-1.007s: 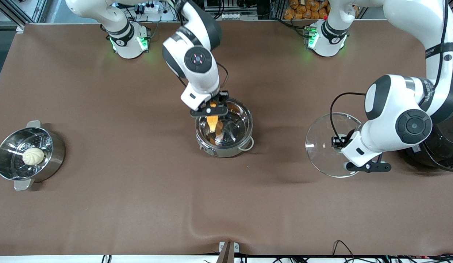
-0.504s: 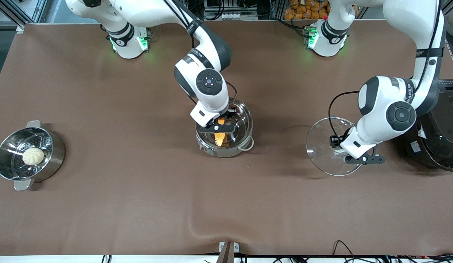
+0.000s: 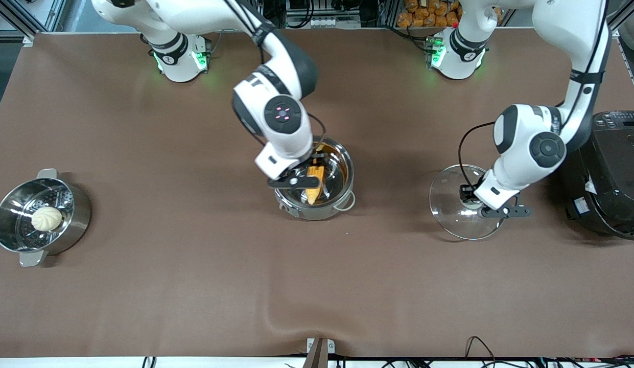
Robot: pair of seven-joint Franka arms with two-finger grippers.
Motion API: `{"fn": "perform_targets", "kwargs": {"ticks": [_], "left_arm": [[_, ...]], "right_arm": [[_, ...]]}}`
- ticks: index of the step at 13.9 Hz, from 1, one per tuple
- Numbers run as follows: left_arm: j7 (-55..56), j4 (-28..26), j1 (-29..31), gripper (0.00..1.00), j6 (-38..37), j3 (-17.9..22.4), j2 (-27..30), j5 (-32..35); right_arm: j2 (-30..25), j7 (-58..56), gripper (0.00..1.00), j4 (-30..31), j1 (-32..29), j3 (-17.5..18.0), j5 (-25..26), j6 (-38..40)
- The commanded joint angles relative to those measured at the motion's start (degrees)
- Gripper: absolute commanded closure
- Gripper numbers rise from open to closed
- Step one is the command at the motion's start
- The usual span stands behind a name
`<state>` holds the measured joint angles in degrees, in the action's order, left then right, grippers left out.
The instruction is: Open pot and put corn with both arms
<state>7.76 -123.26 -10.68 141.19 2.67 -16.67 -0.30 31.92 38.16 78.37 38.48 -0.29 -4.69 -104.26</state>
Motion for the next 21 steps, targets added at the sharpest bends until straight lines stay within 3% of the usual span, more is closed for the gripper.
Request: {"fn": "perform_targets", "kwargs": {"ticks": [1,4,8,11,12,13,14,17,19,21], "left_arm": [[-1.34,-4.7,0.3,1.0,3.39,-0.21,2.96,1.96],[-1.43,-6.64,0.48,1.0,5.14,-0.29,2.43,2.41],[-1.61,-6.55,0.4,1.0,5.23,-0.29,0.5,2.41],[-1.7,-6.47,0.31,1.0,5.23,-0.21,-0.55,2.5],[-1.96,-6.29,0.31,0.88,5.23,-0.21,-0.99,2.76],[-1.96,-6.11,0.31,0.54,5.23,-0.21,-1.35,3.37],[-1.96,-5.77,0.4,0.01,5.23,-0.21,-1.26,3.38],[-1.61,-3.13,1.71,0.0,3.84,-0.21,3.37,3.29],[-1.87,-0.24,3.38,0.0,-2.12,-0.29,8.47,3.29],[-1.87,7.37,2.95,0.0,-13.25,-0.47,11.82,3.29]], "right_arm": [[-8.69,-6.84,0.0,7.47,-8.03,0.82,4.06,1.44],[-14.94,-15.91,0.0,15.65,-17.26,0.91,3.9,-2.52],[-22.15,-22.5,0.0,17.51,-27.73,0.82,3.81,-1.65],[-28.65,-33.65,0.0,22.08,-35.2,0.82,3.81,-1.65],[-30.15,-34.81,0.0,21.91,-36.7,0.9,3.81,-0.6],[-31.73,-34.82,0.0,21.48,-37.15,0.82,3.81,2.54],[-33.31,-34.56,0.0,21.47,-38.03,0.64,3.81,5.09],[-37.45,-34.39,0.0,21.82,-40.49,0.47,3.81,6.35],[-37.63,-33.6,0.0,20.86,-40.5,0.55,4.43,6.61],[-37.02,-33.42,0.0,19.63,-40.5,0.55,4.34,6.7]]}}
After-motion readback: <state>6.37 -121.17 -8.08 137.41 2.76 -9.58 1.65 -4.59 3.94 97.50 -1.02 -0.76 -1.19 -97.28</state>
